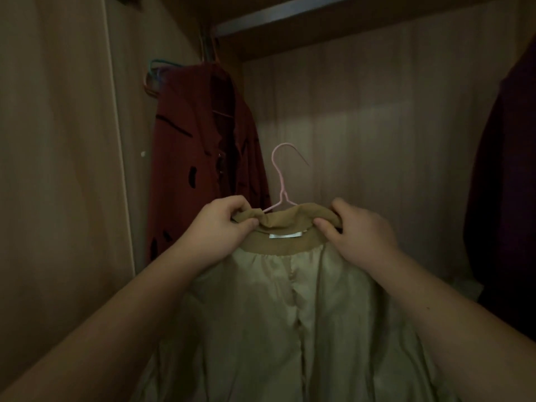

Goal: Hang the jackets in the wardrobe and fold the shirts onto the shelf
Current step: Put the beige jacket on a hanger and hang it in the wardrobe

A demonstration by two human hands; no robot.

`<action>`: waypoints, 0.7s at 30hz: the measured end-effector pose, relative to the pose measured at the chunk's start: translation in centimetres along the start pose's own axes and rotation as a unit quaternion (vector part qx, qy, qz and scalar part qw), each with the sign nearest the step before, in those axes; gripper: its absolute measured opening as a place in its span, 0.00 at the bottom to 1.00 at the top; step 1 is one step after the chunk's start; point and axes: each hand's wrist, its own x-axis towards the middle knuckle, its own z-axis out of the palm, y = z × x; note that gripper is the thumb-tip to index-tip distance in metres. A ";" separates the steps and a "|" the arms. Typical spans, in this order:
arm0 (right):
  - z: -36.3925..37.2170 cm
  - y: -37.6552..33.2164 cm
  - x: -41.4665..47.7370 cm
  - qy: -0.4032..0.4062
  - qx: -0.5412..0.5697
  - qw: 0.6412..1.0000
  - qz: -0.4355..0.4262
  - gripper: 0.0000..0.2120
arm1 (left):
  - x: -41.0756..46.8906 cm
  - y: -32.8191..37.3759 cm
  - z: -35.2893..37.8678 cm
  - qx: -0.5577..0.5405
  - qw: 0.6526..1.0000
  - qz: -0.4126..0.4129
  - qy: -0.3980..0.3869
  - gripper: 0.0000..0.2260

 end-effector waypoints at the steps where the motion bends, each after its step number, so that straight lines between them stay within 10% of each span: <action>1: 0.1 0.1 1.2 0.015 0.009 1.000 0.001 0.19 | 0.9 0.2 -0.2 0.017 1.000 0.006 0.015 0.05; 12: 4.4 0.3 12.4 0.145 0.046 0.985 -0.081 0.34 | 12.9 2.7 -2.1 0.266 0.952 0.037 0.148 0.08; 21: 7.8 -2.6 24.1 0.133 0.144 0.964 -0.178 0.28 | 22.5 3.7 -6.9 0.415 0.879 -0.021 0.235 0.10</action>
